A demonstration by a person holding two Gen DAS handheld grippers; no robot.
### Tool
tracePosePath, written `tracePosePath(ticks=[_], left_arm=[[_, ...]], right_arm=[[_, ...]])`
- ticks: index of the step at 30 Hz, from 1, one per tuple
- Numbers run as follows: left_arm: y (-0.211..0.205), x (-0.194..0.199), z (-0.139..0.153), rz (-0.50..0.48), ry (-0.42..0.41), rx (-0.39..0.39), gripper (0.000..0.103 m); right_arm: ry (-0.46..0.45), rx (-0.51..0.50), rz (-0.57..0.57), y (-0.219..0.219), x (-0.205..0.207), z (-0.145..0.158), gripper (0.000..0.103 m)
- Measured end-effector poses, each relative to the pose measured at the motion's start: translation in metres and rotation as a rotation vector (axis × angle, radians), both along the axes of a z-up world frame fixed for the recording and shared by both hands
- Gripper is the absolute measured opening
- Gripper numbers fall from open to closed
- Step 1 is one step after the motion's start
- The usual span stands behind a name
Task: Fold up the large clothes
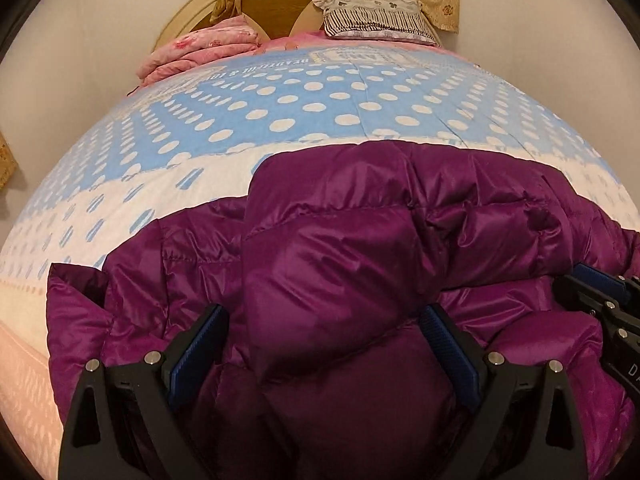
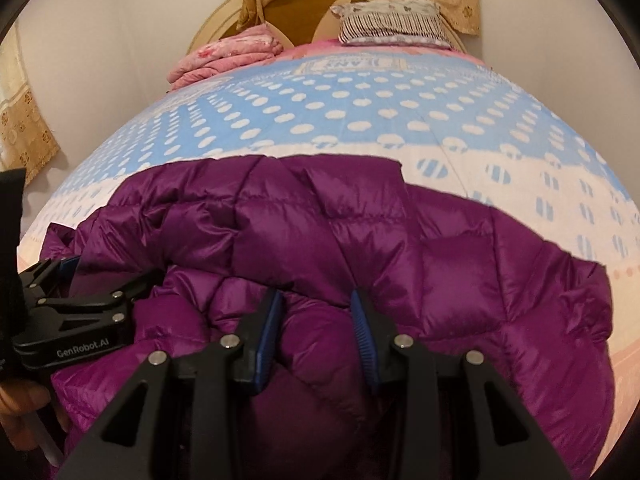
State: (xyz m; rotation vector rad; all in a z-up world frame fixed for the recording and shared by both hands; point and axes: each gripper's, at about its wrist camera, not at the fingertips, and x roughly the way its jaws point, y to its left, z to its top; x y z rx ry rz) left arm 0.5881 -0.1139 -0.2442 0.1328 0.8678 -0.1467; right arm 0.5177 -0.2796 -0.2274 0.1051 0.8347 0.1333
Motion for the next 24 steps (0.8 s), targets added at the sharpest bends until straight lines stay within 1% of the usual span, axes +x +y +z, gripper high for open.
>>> tracePosePath(ticks=[8, 10, 11, 13, 15, 16, 18, 20, 21, 22, 24], left_arm=[[0.001, 0.006, 0.001, 0.002, 0.005, 0.014, 0.098], [0.001, 0.006, 0.01, 0.016, 0.018, 0.036, 0.098], [0.004, 0.002, 0.018, 0.037, 0.008, 0.044, 0.098], [0.013, -0.014, 0.04, 0.052, -0.039, 0.001, 0.098], [0.019, -0.037, 0.054, 0.022, -0.074, -0.059, 0.098], [0.018, -0.047, 0.054, -0.007, -0.077, -0.069, 0.098], [0.012, -0.056, 0.042, -0.026, -0.055, -0.042, 0.098], [0.005, -0.057, 0.022, -0.016, -0.024, 0.009, 0.098], [0.005, -0.055, 0.013, -0.002, -0.004, 0.015, 0.098], [0.007, -0.054, 0.01, 0.004, -0.001, -0.004, 0.098], [0.008, -0.053, 0.008, 0.0, -0.006, -0.015, 0.098]], right_arm=[[0.024, -0.035, 0.001, 0.006, 0.002, -0.002, 0.04], [0.034, -0.078, 0.009, 0.008, 0.0, 0.005, 0.04], [0.023, -0.091, 0.006, 0.008, -0.004, 0.011, 0.04], [-0.034, -0.071, 0.014, 0.005, -0.024, 0.035, 0.04], [-0.056, -0.04, 0.041, 0.005, -0.038, 0.048, 0.04], [-0.06, -0.013, 0.064, 0.008, -0.047, 0.051, 0.041], [-0.032, 0.0, 0.105, 0.016, -0.056, 0.044, 0.041], [-0.002, -0.056, 0.12, 0.029, -0.057, 0.027, 0.041], [0.001, -0.075, 0.12, 0.031, -0.058, 0.02, 0.041], [0.007, -0.087, 0.116, 0.033, -0.059, 0.011, 0.041], [-0.003, -0.083, 0.11, 0.03, -0.06, 0.003, 0.042]])
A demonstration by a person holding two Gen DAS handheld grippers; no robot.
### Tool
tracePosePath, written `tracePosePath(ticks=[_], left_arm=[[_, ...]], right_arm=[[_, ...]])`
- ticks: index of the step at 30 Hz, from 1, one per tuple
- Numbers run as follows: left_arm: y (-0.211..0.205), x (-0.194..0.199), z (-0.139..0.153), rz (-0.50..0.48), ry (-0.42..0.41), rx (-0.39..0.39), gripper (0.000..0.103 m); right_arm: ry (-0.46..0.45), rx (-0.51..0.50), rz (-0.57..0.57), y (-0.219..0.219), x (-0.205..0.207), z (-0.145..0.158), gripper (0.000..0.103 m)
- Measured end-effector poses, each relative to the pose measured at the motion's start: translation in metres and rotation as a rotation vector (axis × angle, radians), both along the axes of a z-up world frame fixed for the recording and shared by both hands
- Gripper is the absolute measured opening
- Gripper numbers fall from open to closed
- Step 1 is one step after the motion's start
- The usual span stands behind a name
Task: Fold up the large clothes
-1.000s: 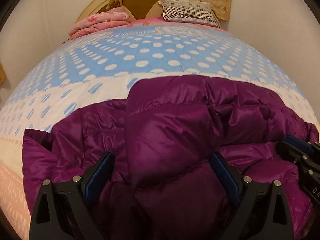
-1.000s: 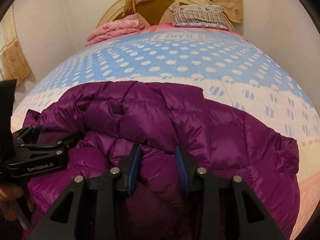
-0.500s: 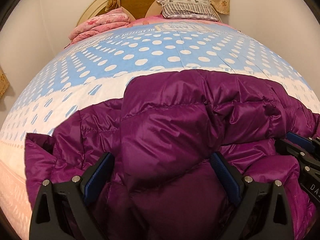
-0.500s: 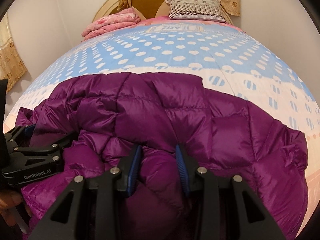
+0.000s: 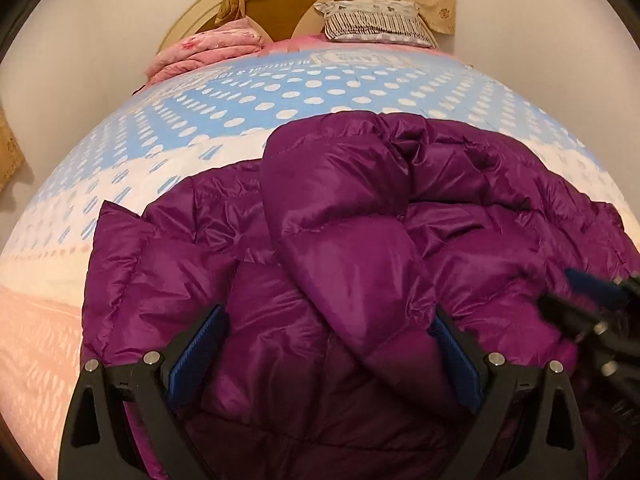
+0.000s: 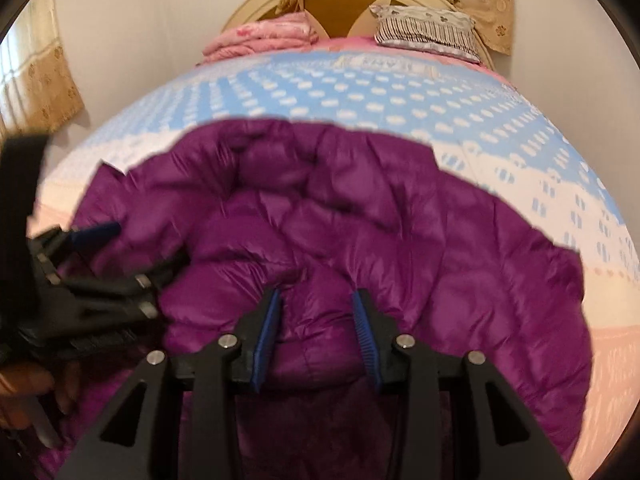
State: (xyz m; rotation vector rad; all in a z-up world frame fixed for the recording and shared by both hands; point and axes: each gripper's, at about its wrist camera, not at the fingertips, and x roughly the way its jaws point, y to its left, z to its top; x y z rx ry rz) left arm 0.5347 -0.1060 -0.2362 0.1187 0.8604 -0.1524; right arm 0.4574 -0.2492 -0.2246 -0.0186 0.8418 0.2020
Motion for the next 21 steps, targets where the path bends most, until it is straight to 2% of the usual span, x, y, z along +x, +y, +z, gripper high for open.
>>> tracePosePath(ticks=[4, 21], left_arm=[[-0.0004, -0.0009, -0.0052, -0.003, -0.003, -0.003, 0.098], [-0.0028, -0.0001, -0.0091, 0.0, 0.002, -0.005, 0.099]], right_arm=[[-0.009, 0.025, -0.016, -0.005, -0.0019, -0.0018, 0.042], [-0.025, 0.012, -0.022, -0.0027, -0.0042, -0.0051, 0.043]])
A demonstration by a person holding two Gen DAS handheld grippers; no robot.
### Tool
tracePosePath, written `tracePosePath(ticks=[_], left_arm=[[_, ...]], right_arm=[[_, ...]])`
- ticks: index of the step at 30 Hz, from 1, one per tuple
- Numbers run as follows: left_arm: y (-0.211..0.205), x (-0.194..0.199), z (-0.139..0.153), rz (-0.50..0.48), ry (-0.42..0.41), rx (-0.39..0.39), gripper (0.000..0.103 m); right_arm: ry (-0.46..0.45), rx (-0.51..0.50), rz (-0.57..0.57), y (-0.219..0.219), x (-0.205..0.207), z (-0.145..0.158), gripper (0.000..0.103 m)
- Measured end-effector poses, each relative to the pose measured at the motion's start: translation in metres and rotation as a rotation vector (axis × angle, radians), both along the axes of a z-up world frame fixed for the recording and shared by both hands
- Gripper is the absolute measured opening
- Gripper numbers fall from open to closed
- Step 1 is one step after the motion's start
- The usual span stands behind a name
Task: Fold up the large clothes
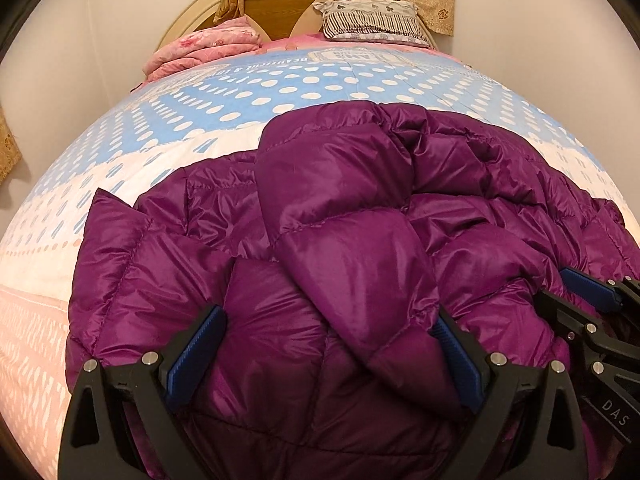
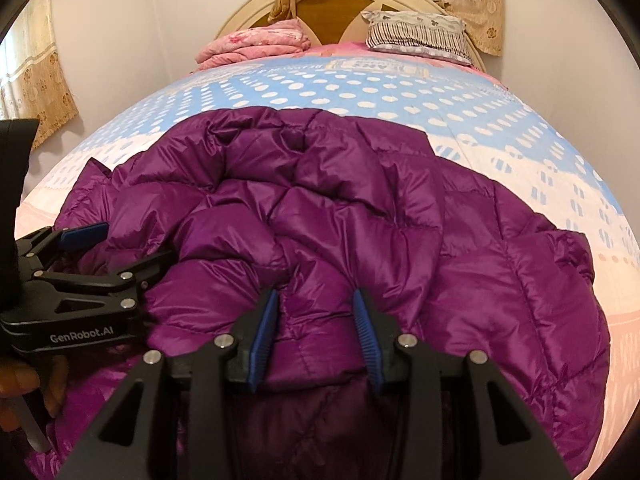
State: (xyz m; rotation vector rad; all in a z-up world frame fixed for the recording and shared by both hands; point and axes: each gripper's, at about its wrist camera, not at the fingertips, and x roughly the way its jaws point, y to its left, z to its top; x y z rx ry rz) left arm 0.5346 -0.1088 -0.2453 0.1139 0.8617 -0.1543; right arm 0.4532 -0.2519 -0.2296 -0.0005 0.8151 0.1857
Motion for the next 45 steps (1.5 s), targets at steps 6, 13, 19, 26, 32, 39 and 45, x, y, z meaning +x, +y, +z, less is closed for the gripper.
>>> tracePosePath(ticks=[6, 13, 19, 26, 32, 39, 45], left_arm=[[-0.001, 0.003, -0.001, 0.0, 0.003, 0.001, 0.1], [-0.001, 0.003, -0.001, 0.0, 0.003, 0.0, 0.1], [0.003, 0.003, 0.013, 0.003, 0.012, 0.046, 0.101], [0.059, -0.088, 0.058, -0.042, -0.117, 0.062, 0.101], [0.129, -0.175, 0.037, -0.022, -0.067, 0.016, 0.101], [0.163, -0.254, 0.008, 0.006, -0.055, 0.015, 0.101], [0.157, -0.288, -0.003, 0.02, -0.063, -0.005, 0.101]], right_arm=[[0.004, -0.003, -0.002, -0.002, 0.001, -0.001, 0.043], [0.008, -0.014, -0.004, 0.0, 0.003, -0.001, 0.043], [0.012, -0.09, 0.002, 0.006, -0.003, 0.013, 0.057], [0.005, -0.079, -0.041, -0.039, -0.099, 0.044, 0.082], [0.078, -0.029, -0.148, -0.077, -0.192, 0.025, 0.082], [0.072, -0.009, -0.275, -0.098, -0.273, 0.006, 0.083], [0.066, 0.035, -0.328, -0.092, -0.309, 0.001, 0.083]])
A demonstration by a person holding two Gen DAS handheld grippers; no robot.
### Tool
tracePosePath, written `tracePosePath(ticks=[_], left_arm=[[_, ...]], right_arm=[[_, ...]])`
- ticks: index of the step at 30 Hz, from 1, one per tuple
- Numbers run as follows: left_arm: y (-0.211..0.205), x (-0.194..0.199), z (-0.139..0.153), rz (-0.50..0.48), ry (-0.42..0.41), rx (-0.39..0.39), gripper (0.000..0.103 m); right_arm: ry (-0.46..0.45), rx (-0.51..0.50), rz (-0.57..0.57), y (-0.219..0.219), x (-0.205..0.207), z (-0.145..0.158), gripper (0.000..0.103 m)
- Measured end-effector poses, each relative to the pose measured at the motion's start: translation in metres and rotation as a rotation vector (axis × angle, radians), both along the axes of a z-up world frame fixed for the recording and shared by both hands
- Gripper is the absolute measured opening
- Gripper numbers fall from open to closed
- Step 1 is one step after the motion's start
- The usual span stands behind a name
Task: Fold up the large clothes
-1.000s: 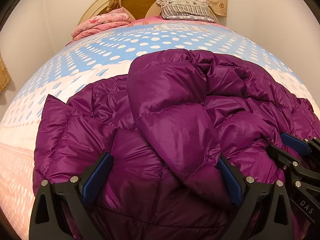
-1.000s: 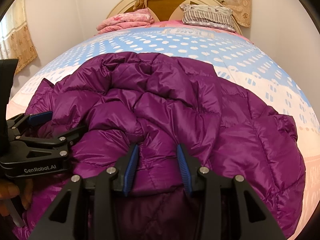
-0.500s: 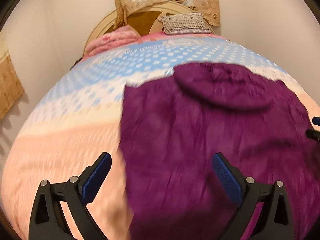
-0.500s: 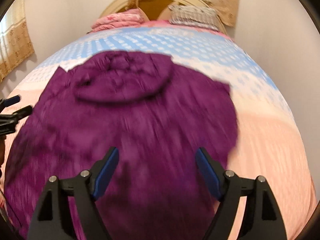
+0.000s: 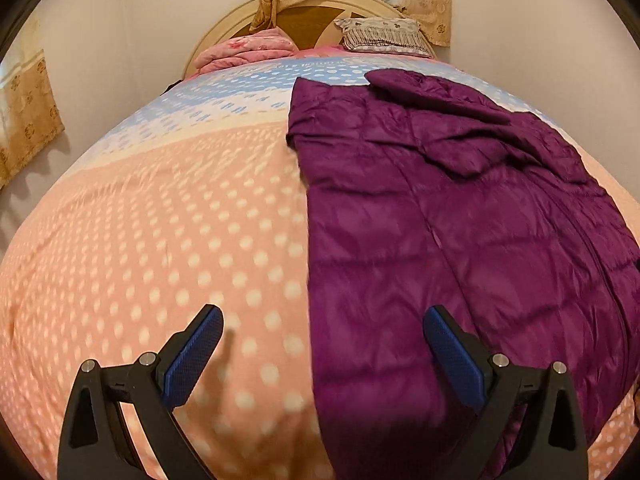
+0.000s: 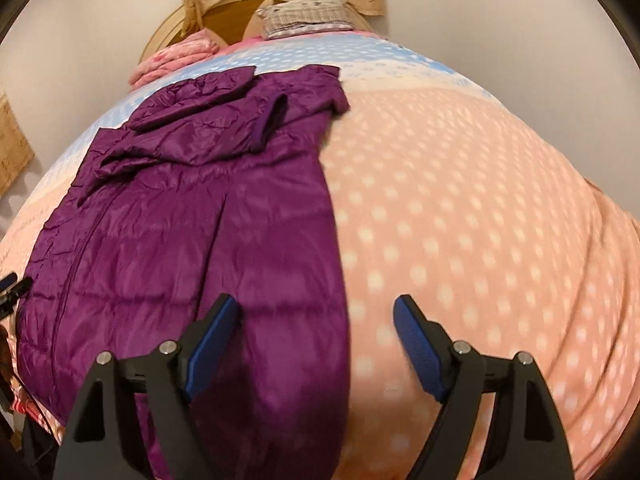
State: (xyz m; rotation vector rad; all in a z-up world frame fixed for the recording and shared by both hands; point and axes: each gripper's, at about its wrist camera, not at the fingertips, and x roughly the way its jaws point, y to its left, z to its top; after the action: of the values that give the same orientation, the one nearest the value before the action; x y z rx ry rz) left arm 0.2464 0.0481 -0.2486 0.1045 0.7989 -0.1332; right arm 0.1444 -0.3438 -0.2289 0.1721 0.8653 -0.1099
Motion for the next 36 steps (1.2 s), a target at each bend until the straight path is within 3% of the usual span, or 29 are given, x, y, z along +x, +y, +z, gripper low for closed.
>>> tracePosePath(ticks=[5, 11, 14, 16, 17, 18, 20, 21, 22, 31, 36], left_arm=[[-0.005, -0.021, -0.006, 0.006, -0.012, -0.016, 0.101], [-0.009, -0.035, -0.006, 0.001, 0.024, -0.063, 0.098], [-0.01, -0.041, -0.006, -0.007, 0.038, -0.087, 0.086], [-0.012, -0.045, -0.004, -0.039, 0.049, -0.107, 0.066], [-0.014, -0.047, -0.003, -0.045, 0.045, -0.1, 0.062], [-0.016, -0.051, -0.001, -0.057, 0.035, -0.082, 0.051], [-0.018, -0.054, 0.003, -0.091, 0.021, -0.07, 0.02], [-0.017, -0.055, 0.005, -0.116, 0.031, -0.092, 0.01], [-0.014, -0.055, 0.009, -0.118, 0.03, -0.108, 0.008], [0.0, -0.085, 0.061, -0.189, -0.093, -0.128, 0.003], [0.008, -0.108, 0.098, -0.226, -0.157, -0.16, 0.003]], right_arm=[[-0.009, -0.028, 0.0, 0.015, -0.025, -0.008, 0.083], [-0.005, -0.008, 0.014, 0.025, -0.045, -0.009, 0.058], [0.002, -0.004, 0.031, 0.028, -0.05, -0.009, 0.039], [-0.002, 0.021, 0.044, 0.029, -0.052, -0.01, 0.016], [-0.004, 0.03, 0.049, 0.029, -0.054, -0.01, 0.014], [-0.008, 0.039, 0.054, 0.029, -0.054, -0.009, 0.011], [-0.014, 0.082, 0.06, 0.027, -0.055, -0.008, 0.009], [-0.02, 0.108, 0.066, 0.024, -0.055, -0.007, 0.008], [-0.026, 0.118, 0.07, 0.024, -0.057, -0.005, 0.007], [-0.122, 0.182, 0.13, 0.021, -0.082, 0.038, 0.006], [-0.214, 0.19, 0.17, 0.024, -0.109, 0.079, 0.006]])
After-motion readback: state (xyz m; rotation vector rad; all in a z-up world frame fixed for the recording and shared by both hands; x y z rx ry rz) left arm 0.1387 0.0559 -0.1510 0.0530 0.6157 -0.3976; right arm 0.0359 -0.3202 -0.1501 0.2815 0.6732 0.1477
